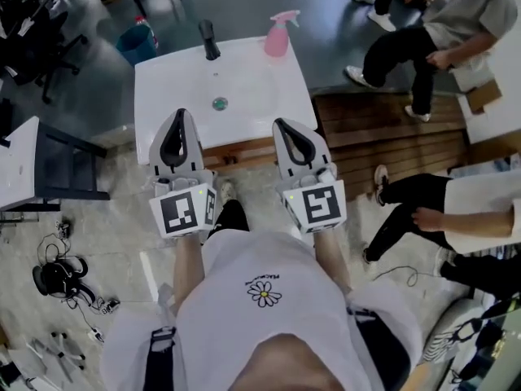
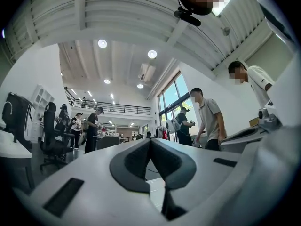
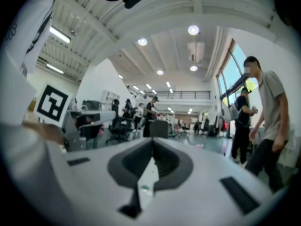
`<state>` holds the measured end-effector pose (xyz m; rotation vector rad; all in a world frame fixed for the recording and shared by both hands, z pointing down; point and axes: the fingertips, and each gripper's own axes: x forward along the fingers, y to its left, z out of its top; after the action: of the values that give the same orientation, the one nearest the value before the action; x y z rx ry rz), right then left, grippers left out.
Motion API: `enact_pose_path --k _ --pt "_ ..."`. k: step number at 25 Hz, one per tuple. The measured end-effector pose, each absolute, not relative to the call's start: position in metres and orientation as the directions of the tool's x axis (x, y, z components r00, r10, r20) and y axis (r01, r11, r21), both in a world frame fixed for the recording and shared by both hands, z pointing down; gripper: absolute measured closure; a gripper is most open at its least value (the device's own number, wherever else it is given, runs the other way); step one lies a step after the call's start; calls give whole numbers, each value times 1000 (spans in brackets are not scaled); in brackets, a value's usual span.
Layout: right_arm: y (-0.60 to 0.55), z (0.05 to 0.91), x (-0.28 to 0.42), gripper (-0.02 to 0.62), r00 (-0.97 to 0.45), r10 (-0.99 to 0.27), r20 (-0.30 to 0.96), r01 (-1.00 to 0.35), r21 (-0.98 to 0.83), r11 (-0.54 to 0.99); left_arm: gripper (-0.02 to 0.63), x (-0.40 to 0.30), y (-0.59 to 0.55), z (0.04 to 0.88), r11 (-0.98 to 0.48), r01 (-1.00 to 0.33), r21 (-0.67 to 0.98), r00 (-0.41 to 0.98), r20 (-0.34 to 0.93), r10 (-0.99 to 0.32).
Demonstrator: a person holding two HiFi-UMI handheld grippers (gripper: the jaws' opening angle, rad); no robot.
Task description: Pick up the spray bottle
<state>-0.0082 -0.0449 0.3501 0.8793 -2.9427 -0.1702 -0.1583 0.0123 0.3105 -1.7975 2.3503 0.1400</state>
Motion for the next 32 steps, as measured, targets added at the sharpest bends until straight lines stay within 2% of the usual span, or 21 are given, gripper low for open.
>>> enact_pose_path --k 14,23,32 --pt "-138 338 -128 565 -804 -593 49 -583 133 801 589 -284 -82 298 233 -973 3 -227 -222 -948" --pt "-173 351 -158 566 -809 -582 83 -572 122 811 589 -312 -104 309 257 -966 14 -255 -193 -948" --pt "-207 344 -175 565 -848 -529 39 -522 121 845 589 -314 -121 297 319 -948 -22 -306 -221 -926"
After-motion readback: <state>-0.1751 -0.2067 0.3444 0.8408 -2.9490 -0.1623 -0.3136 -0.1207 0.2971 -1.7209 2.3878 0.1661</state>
